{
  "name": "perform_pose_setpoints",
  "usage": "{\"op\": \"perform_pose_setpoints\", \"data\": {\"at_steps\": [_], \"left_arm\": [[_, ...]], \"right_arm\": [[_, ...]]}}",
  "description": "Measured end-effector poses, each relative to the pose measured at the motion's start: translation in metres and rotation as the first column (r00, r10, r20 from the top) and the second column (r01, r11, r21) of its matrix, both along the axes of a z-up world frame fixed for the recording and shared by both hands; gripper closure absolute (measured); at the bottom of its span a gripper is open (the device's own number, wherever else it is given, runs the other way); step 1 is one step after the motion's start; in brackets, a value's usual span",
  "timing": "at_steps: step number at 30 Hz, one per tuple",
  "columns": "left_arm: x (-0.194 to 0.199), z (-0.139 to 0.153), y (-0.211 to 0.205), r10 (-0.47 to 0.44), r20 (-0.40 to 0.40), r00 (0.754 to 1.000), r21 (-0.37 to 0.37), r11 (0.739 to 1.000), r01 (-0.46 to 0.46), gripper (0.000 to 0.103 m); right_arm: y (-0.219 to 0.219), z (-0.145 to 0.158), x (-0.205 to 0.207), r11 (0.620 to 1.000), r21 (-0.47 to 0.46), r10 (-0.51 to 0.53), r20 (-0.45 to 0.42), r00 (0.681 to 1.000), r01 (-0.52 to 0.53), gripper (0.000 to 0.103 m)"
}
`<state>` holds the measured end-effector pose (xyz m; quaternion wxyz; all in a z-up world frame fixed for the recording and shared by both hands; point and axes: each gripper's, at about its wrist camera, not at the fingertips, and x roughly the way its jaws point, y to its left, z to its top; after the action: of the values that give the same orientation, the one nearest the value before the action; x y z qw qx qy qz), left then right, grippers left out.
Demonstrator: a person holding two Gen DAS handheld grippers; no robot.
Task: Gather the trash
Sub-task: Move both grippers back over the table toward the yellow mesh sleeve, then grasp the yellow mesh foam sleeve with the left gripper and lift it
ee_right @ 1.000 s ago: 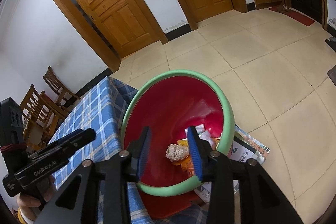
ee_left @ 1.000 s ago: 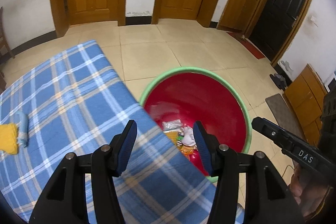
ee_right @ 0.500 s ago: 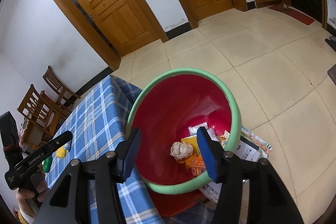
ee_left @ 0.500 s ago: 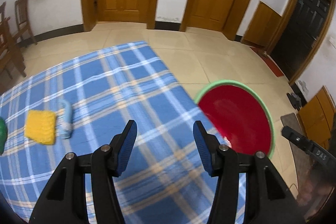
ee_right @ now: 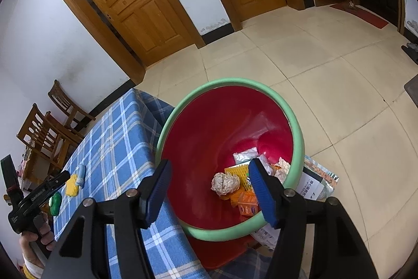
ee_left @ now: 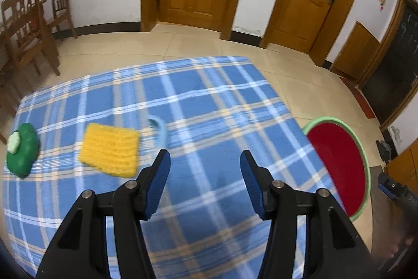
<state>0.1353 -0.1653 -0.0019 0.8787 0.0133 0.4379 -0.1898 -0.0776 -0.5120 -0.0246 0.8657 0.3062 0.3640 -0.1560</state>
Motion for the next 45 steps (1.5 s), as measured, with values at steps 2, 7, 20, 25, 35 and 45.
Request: {"op": "perform_pose_setpoints", "data": {"at_steps": [2,7,20,25,35,45], "left_arm": [[0.006,-0.001,0.011,0.022,0.0,1.0,0.006,1.0,-0.022,0.047],[0.021,-0.007,0.031,0.068,-0.002,0.998,0.05,0.996,-0.068,0.044],[0.054,-0.042,0.059,0.145,-0.052,0.988,0.141,0.981,-0.137,0.034],[0.062,-0.05,0.065,0.166,-0.046,0.985,0.143,0.977,-0.158,0.034],[0.062,-0.048,0.086,0.206,-0.028,0.978,0.081,0.976,-0.203,0.063],[0.052,-0.043,0.105,0.201,-0.035,0.979,-0.027,0.979,-0.202,0.094]], "right_arm": [[0.001,-0.001,0.002,1.0,-0.002,-0.002,-0.005,1.0,0.002,0.039],[0.005,-0.001,0.006,1.0,-0.009,0.001,-0.015,1.0,-0.001,0.039],[0.016,0.004,0.015,1.0,-0.028,0.009,-0.031,0.999,-0.01,0.038],[0.026,0.012,0.022,0.998,-0.047,0.031,-0.027,0.999,-0.033,0.038],[0.068,0.042,0.041,0.986,-0.092,0.138,0.011,0.99,-0.136,0.038],[0.124,0.062,0.083,0.955,-0.132,0.268,0.012,0.963,-0.264,0.038]]}}
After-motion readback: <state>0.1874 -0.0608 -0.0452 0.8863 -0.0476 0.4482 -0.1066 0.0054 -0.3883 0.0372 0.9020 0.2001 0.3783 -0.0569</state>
